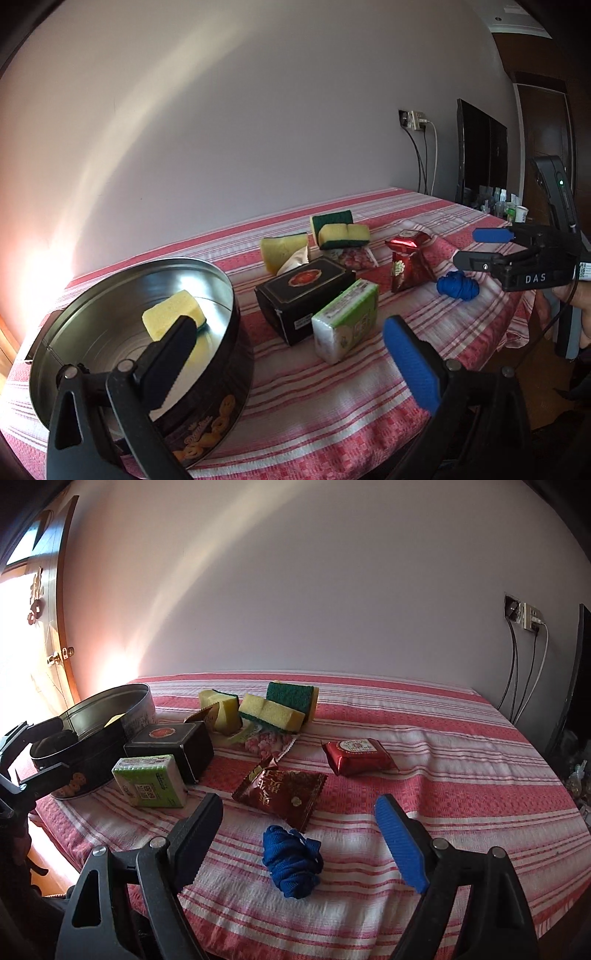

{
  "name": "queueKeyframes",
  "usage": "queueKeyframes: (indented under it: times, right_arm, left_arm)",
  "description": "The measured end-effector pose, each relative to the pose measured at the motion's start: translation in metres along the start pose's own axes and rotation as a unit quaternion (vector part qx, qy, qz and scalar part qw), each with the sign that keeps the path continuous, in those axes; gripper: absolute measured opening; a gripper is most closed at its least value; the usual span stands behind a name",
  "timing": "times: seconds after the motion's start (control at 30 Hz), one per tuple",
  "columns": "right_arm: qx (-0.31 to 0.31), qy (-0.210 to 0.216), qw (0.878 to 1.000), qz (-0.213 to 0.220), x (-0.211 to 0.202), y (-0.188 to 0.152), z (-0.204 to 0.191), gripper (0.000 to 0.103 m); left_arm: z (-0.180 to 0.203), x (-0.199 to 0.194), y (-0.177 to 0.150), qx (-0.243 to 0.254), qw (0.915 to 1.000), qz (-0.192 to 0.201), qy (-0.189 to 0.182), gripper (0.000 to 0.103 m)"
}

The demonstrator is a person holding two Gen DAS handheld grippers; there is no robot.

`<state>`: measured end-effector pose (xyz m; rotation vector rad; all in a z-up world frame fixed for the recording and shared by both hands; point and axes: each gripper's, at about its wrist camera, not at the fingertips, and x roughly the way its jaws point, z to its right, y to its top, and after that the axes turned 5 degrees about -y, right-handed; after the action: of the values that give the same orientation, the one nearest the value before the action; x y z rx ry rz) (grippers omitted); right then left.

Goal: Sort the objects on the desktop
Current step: 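Grasp the blue knit ball with the right gripper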

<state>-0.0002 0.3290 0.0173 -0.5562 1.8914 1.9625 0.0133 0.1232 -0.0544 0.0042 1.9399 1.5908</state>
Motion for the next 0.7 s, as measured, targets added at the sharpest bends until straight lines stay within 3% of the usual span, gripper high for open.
queueKeyframes:
  times: [0.1,0.33,0.47,0.7]
  right_arm:
    - [0.001,0.008,1.0,-0.01,0.005,-0.007,0.001,0.084]
    - [-0.001,0.022,0.999,-0.041,0.022,-0.021,0.001,0.062]
    - [0.01,0.033,0.998,-0.058,0.029,-0.025,0.007,0.043]
    - [-0.001,0.027,0.998,-0.058,0.028,-0.025,0.004,0.042]
  left_arm:
    - [0.005,0.006,-0.001,-0.003,0.9999,-0.009,-0.009,0.102]
    - [0.026,0.018,-0.007,0.015,0.9994,-0.026,-0.019,0.102]
    - [0.036,0.021,-0.01,0.029,0.9988,-0.031,-0.026,0.102]
    - [0.031,0.028,-0.01,0.018,0.9988,-0.037,-0.027,0.102]
